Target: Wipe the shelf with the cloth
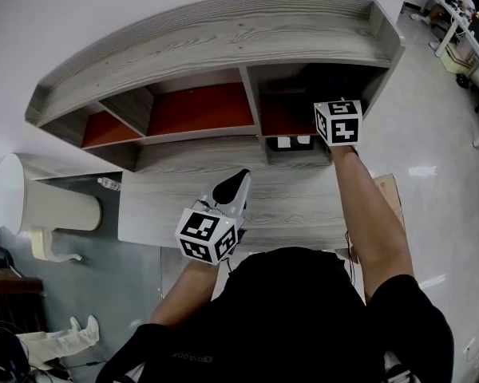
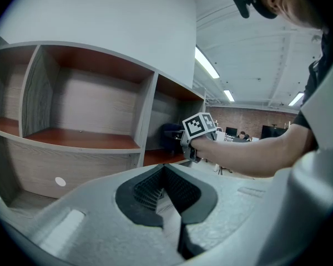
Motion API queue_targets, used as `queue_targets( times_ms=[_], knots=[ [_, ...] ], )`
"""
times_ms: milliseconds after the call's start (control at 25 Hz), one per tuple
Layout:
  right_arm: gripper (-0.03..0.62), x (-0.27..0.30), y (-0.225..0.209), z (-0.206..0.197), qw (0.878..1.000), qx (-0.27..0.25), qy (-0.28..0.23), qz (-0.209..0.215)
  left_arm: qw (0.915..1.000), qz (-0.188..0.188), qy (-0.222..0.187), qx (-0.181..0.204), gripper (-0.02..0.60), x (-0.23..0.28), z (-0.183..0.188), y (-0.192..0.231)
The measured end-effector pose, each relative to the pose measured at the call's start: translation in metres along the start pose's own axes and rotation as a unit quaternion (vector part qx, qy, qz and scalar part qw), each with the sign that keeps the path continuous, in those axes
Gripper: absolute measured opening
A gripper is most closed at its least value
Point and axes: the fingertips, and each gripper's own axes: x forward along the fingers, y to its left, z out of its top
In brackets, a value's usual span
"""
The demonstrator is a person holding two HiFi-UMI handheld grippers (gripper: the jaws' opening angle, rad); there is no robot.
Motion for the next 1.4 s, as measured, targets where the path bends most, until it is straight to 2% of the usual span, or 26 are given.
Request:
queue_targets(
  times_ms=[280, 640, 960, 1400],
  knots=[
    [0.106, -0.017, 0.049, 0.037, 0.997, 0.005, -0.034, 0.067, 1.0000, -0.006, -0.001, 0.003, 0.009, 0.001, 0.002, -0.005],
    [0.106, -0.031, 0.103, 0.104, 0.990, -0.025, -0.071, 0.120, 1.0000, -0.002, -0.003, 0.003, 0.009, -0.001, 0.003, -0.005],
    [0.104, -0.030, 0.123, 0.130, 0.988, -0.054, -0.080, 0.121, 1.0000, 0.007, -0.005, -0.001, 0.008, -0.006, 0.001, -0.002],
    [0.104, -0.035, 0.125, 0.147, 0.988, -0.080, -0.087, 0.097, 0.9999, 0.011, -0.006, -0.007, 0.009, -0.008, -0.003, -0.001]
  ],
)
